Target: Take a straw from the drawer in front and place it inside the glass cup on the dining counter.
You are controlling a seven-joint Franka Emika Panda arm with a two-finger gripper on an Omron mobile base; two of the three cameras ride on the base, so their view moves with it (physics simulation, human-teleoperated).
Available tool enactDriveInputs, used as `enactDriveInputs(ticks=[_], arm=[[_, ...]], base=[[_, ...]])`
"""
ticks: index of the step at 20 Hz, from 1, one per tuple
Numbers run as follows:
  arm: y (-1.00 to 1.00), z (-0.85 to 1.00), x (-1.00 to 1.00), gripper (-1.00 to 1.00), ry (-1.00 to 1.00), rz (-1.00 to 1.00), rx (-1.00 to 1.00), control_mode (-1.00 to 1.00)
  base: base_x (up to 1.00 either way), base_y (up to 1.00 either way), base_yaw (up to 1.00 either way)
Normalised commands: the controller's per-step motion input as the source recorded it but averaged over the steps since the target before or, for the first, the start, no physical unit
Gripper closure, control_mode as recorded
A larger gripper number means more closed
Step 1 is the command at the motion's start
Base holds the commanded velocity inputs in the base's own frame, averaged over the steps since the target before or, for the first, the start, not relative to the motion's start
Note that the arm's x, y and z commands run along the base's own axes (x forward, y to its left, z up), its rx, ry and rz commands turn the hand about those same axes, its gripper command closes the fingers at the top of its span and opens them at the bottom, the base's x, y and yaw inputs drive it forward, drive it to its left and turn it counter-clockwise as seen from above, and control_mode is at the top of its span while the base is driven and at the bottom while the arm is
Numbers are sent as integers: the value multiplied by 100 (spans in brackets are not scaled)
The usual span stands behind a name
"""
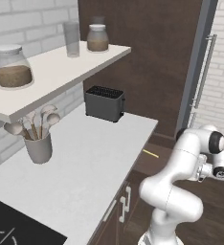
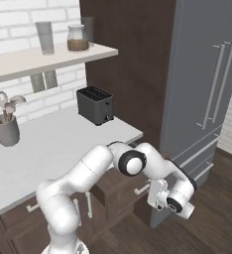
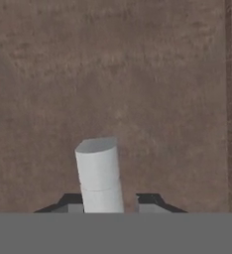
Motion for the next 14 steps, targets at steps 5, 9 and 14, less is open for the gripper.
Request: enactDriveInputs(ticks=[5, 9, 14], arm=[[-55, -1, -13, -100, 1, -2, 1, -100], [-76, 21, -31, -100, 0, -3, 2, -100], [-71, 35, -45, -100, 0, -2, 0, -100]], base=[[0, 0, 0], [0, 0, 0], [0, 0, 0]])
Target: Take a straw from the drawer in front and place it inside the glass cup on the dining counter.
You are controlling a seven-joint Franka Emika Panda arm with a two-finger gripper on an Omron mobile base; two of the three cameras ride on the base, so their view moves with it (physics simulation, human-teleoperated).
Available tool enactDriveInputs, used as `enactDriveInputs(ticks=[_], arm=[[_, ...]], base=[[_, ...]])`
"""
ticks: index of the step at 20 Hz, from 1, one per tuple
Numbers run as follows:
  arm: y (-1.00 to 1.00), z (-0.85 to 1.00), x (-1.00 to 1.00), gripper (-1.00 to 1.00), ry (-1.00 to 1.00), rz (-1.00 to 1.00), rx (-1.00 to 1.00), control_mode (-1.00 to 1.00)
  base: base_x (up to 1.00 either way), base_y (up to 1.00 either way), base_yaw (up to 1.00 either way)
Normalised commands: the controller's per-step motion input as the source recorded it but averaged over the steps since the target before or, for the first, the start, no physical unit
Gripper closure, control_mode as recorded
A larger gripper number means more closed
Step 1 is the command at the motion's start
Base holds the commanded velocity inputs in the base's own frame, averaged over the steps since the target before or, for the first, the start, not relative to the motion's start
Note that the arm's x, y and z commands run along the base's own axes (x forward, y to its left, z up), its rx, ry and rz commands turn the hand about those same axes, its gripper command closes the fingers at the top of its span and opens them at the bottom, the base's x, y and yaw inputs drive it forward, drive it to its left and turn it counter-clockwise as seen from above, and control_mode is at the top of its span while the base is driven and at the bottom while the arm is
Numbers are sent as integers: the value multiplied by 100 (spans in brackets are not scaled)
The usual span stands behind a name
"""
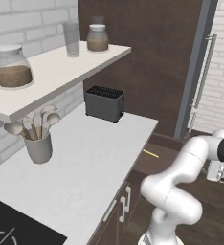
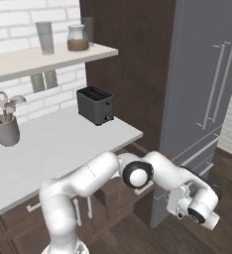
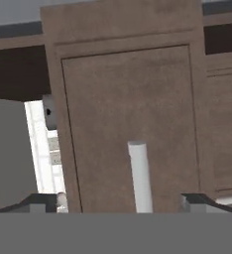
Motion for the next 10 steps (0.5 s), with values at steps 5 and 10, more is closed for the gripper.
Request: enactDriveInputs(ticks=[5, 10], arm=[[17, 76, -41, -100, -4, 0, 0, -100], [62, 91, -19, -100, 0, 0, -10, -100]], base=[[0, 0, 0], [0, 0, 0]])
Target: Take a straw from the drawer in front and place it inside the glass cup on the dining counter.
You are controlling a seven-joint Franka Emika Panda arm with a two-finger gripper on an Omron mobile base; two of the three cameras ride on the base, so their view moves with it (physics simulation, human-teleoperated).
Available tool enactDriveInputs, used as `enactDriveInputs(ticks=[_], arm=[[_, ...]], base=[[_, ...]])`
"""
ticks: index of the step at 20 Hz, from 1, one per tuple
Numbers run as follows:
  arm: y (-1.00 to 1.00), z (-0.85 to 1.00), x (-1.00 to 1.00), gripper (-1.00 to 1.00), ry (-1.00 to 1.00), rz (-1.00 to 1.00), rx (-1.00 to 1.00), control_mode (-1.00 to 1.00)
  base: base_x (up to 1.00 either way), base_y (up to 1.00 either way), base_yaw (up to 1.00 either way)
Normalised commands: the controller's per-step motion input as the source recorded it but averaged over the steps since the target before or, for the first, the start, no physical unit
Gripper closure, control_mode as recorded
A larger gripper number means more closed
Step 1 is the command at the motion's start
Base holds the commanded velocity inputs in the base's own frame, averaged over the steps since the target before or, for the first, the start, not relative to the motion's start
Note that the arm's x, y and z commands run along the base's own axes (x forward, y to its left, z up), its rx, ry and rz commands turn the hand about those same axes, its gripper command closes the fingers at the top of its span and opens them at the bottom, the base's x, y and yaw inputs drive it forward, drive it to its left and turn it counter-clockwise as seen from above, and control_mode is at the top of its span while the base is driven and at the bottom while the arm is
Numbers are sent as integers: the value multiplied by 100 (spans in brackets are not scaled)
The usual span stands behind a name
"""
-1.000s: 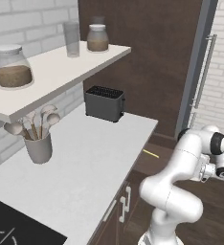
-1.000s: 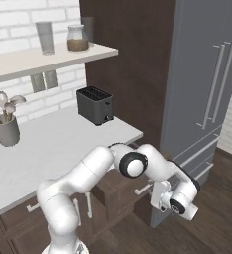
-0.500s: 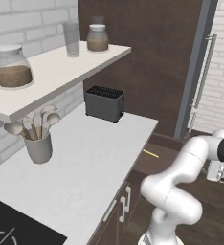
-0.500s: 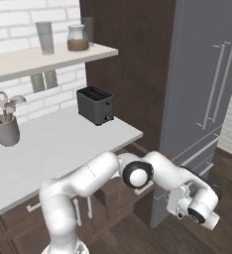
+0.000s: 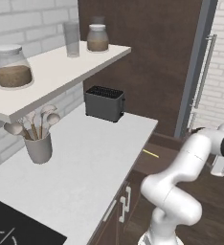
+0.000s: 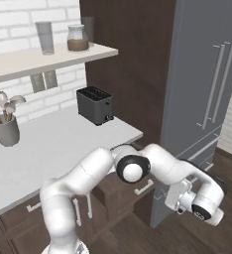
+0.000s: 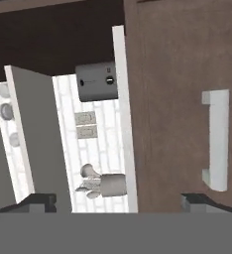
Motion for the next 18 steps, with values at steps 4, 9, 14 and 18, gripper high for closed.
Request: enactDriveInputs(ticks=[4, 9, 14, 18], arm=[[65, 93, -16, -100, -2, 1, -17, -100], [53, 90, -11, -100, -1, 1, -21, -100], [66, 40, 0, -100, 1, 0, -27, -100], [81, 8, 3, -100, 7, 0, -34, -100]], base=[[0, 0, 0], [0, 0, 0], [0, 0, 0], [0, 0, 0]])
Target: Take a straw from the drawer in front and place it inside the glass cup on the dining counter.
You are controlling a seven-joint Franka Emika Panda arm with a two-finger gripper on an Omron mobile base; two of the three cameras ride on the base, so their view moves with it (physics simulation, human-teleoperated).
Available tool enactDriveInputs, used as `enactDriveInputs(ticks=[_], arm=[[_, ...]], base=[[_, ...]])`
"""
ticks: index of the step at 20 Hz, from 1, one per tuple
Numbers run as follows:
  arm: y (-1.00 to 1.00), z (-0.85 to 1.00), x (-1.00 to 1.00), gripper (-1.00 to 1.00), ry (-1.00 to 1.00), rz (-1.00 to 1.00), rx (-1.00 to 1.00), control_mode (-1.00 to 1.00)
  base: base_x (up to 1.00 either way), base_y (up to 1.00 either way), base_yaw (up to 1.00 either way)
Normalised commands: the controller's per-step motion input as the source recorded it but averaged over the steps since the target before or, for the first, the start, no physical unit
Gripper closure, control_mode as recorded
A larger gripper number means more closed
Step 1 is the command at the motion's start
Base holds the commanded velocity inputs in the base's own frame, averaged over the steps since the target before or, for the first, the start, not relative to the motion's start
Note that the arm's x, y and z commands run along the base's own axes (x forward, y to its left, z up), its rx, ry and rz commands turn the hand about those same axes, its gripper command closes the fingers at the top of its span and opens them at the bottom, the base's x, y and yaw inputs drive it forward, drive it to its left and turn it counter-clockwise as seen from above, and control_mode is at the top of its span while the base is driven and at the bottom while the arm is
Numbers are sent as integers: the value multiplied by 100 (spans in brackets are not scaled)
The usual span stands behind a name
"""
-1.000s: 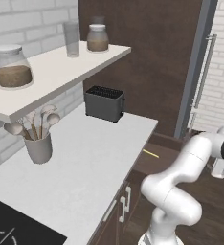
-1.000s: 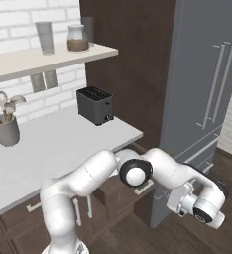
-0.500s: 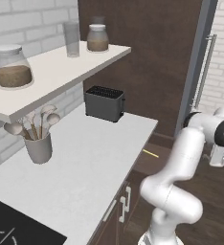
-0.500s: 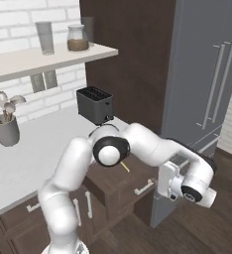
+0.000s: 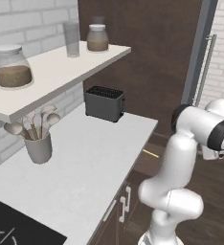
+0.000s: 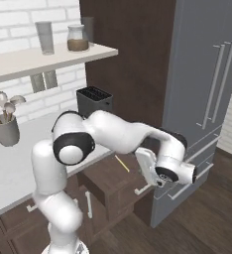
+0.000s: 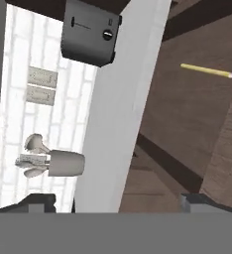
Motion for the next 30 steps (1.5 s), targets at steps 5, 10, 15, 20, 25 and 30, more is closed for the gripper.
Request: enactDriveInputs(ticks=[5, 10, 15, 20, 25, 30], arm=[[73, 11, 4, -100, 11, 0, -36, -100], [53, 22, 4, -100, 24, 0, -33, -100], [30, -23, 19, -100, 13, 0, -32, -100], [14, -28, 22, -100, 7, 0, -22, -100], [5, -35, 9, -100, 3, 0, -17, -100], [-3, -31, 4, -100, 0, 0, -8, -100]], base=[[0, 0, 0], [0, 0, 0], [0, 0, 0], [0, 0, 0], [0, 0, 0], [0, 0, 0]])
